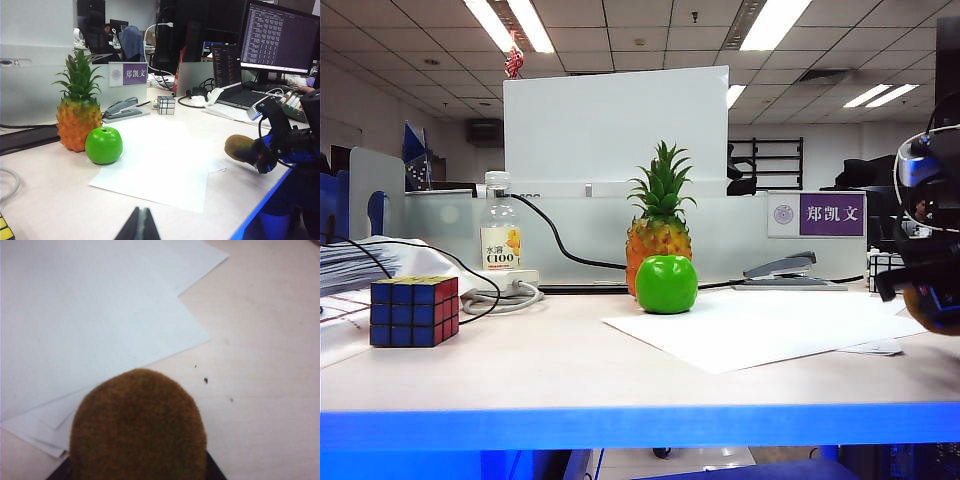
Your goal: Arrange all the fruits from large to small from left to right in a row.
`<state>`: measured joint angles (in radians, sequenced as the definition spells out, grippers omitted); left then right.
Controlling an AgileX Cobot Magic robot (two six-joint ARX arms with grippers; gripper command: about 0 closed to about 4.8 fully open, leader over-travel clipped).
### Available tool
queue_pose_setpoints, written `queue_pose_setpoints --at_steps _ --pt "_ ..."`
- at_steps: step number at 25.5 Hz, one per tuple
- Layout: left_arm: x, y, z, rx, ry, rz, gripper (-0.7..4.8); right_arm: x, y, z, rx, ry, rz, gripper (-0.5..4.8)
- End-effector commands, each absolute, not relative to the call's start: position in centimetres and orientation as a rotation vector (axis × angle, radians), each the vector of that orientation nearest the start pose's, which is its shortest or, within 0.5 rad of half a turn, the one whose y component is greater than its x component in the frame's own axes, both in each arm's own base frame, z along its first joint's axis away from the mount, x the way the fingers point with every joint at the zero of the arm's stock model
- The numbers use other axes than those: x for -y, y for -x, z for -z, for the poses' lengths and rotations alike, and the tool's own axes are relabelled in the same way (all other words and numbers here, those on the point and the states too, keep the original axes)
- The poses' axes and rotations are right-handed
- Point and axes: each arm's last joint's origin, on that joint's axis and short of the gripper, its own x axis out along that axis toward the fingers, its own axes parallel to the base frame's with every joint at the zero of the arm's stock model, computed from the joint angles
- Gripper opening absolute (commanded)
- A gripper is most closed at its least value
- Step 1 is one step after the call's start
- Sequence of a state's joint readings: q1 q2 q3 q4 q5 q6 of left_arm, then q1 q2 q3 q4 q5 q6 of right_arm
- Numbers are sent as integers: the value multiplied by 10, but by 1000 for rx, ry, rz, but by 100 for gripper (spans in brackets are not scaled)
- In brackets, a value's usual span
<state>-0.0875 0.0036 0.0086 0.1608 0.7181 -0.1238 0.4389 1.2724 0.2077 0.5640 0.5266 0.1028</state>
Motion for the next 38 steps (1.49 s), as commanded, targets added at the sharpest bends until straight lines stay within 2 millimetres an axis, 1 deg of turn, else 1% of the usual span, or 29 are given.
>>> queue_pose_setpoints --at_steps 1,3,8,12,13,14,15,16,17,18,19,21,22,24,25,30,36,38 --pt "27 -87 -182 130 56 805 -6 -72 -185 -123 -439 125 77 -5" --pt "27 -87 -182 130 56 805 -6 -73 -186 -120 -453 123 49 -5" --pt "27 -87 -182 130 56 806 -6 -75 -190 -111 -467 129 49 -5" --pt "27 -87 -182 130 56 805 -6 -75 -192 -108 -462 126 49 -4" --pt "27 -87 -182 130 56 805 -6 -76 -192 -108 -460 125 50 3" --pt "27 -87 -182 130 56 805 -6 -76 -192 -109 -453 122 49 39" --pt "27 -87 -182 130 56 805 -6 -76 -192 -109 -447 119 49 86" --pt "27 -87 -182 130 56 805 -6 -76 -193 -110 -440 115 48 160" --pt "27 -87 -182 130 56 805 -6 -76 -193 -111 -435 113 48 219" --pt "27 -87 -182 130 56 805 -6 -76 -193 -111 -428 109 47 264" --pt "27 -87 -182 130 56 805 -6 -76 -193 -112 -421 105 42 291" --pt "27 -87 -182 130 56 805 -6 -77 -194 -112 -417 98 24 316" --pt "27 -87 -182 129 56 805 -6 -77 -194 -113 -415 96 24 358" --pt "27 -87 -182 130 56 805 -6 -77 -194 -113 -412 95 25 471" --pt "27 -87 -182 130 56 805 -6 -77 -194 -113 -409 94 25 479" --pt "27 -87 -182 130 56 806 -6 -78 -196 -118 -364 110 28 479" --pt "27 -87 -182 130 56 806 -6 -80 -200 -131 -226 77 8 479" --pt "27 -87 -182 130 56 806 -6 -83 -203 -138 -178 62 -37 479"
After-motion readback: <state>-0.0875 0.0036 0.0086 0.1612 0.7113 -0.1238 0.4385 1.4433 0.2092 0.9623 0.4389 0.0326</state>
